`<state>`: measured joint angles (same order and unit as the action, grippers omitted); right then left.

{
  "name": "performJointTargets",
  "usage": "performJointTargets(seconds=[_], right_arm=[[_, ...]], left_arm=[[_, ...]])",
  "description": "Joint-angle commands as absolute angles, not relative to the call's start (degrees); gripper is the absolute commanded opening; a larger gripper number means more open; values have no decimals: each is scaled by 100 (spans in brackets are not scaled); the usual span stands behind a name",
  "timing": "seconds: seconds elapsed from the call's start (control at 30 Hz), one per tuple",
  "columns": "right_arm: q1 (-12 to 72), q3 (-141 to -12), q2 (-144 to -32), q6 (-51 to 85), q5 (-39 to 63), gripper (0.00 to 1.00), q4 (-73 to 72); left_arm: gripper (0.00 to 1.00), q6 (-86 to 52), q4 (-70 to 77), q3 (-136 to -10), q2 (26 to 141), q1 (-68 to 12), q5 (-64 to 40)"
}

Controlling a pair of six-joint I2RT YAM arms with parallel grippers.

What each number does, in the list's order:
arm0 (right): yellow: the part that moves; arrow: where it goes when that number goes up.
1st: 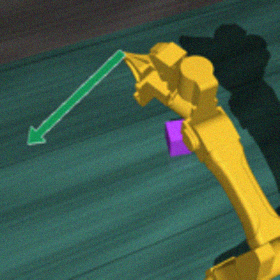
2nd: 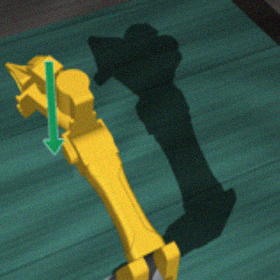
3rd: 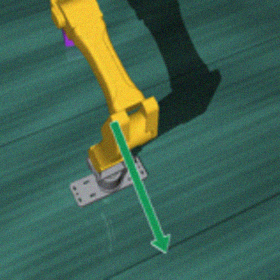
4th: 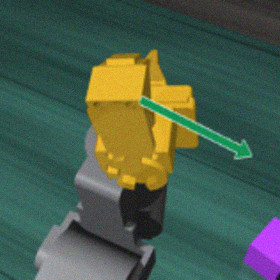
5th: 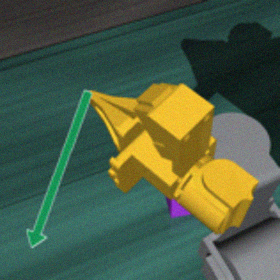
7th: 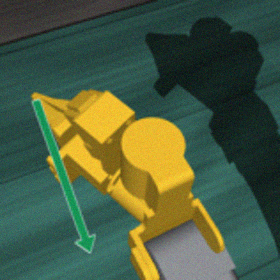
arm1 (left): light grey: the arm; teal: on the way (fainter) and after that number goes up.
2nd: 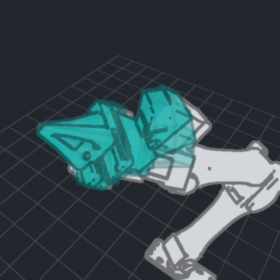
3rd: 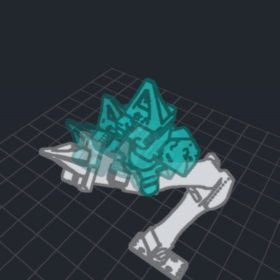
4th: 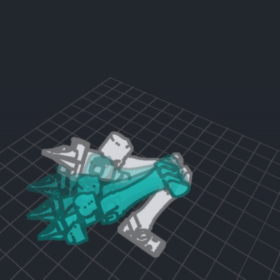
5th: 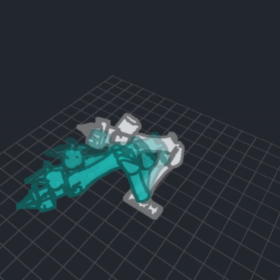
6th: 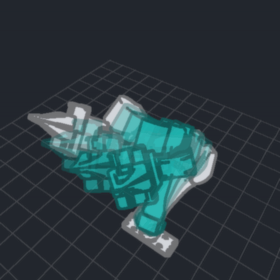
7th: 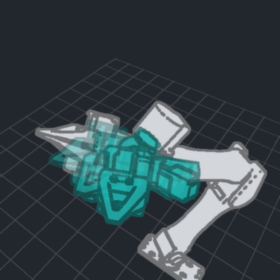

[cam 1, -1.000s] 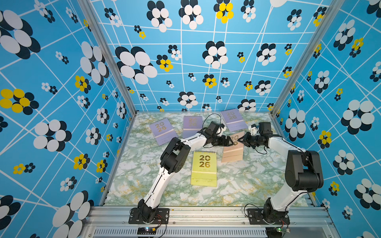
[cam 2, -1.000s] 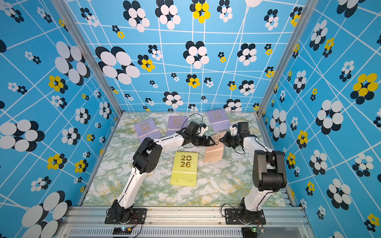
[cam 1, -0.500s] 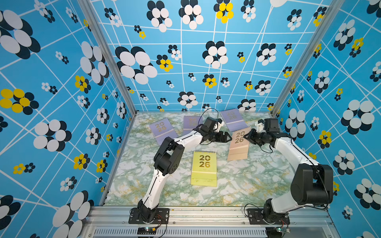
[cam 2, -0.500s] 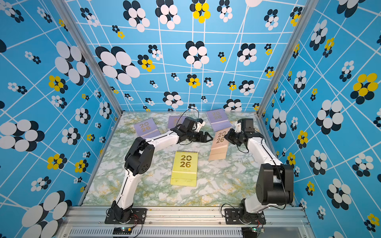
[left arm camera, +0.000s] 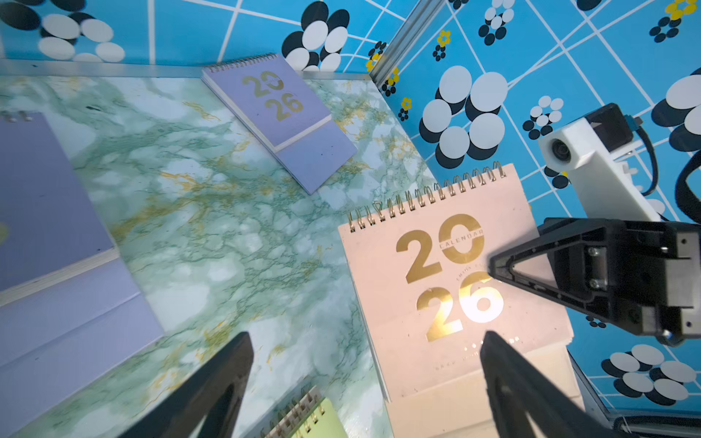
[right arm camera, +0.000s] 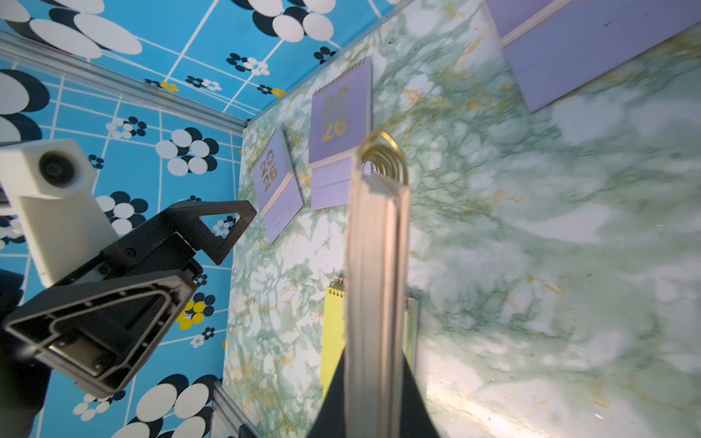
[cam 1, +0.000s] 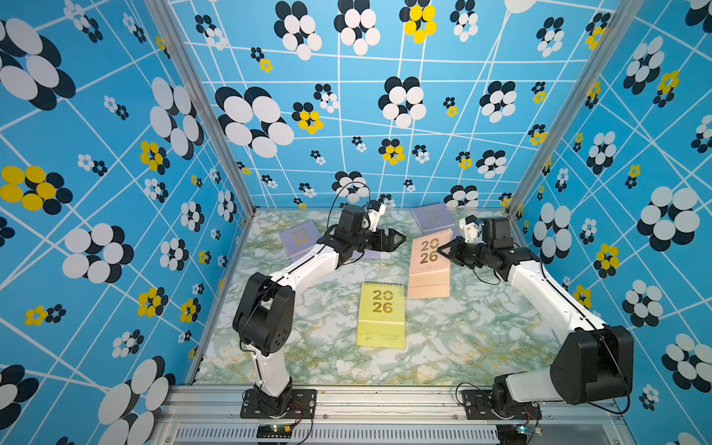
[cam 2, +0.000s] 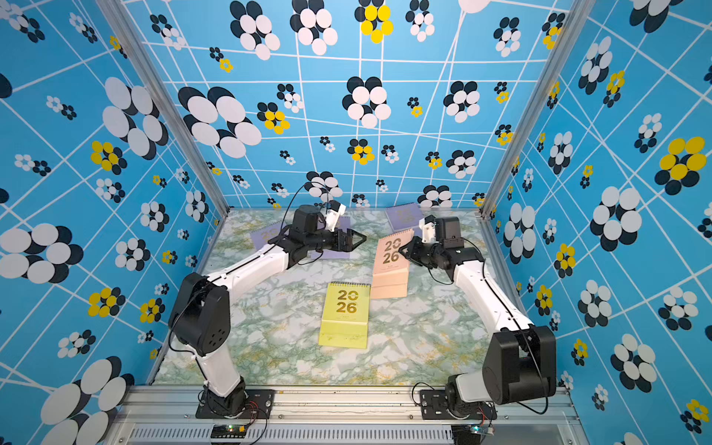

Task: Stack the calendars
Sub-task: Pick up the calendar at the center of the board, then place the calendar at the calendar.

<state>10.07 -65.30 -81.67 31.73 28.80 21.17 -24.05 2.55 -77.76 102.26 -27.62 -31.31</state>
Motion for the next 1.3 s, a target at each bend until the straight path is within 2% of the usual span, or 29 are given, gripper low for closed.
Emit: performJointTargets(seconds=[0.0, 0.17, 0.3, 0.53, 0.83, 1.27], right_arm=[[1330, -6485, -7923, 3583, 3103, 0, 1576], [1969, -6228, -7947, 3987, 3010, 0, 1066], [2349, -5914, -8062, 4425, 2953, 0, 442], [2882, -5593, -8310, 4725, 2856, 0, -231], [2980, -4894, -8644, 5402, 3217, 0, -1766], [2993, -4127, -8670, 5635, 3422, 0, -2643]], left_arm=[[95, -2217, 495, -7282, 9773, -2643, -3041], [96, -2222, 678, -6655, 9186, -2444, -3009], [100, -2329, 993, -6074, 8667, -2204, -3155], [100, -2299, 1032, -5384, 8017, -1925, -3203], [100, -2397, 1206, -4676, 7410, -1845, -3309], [99, -2415, 1276, -4257, 7027, -1828, -3498]])
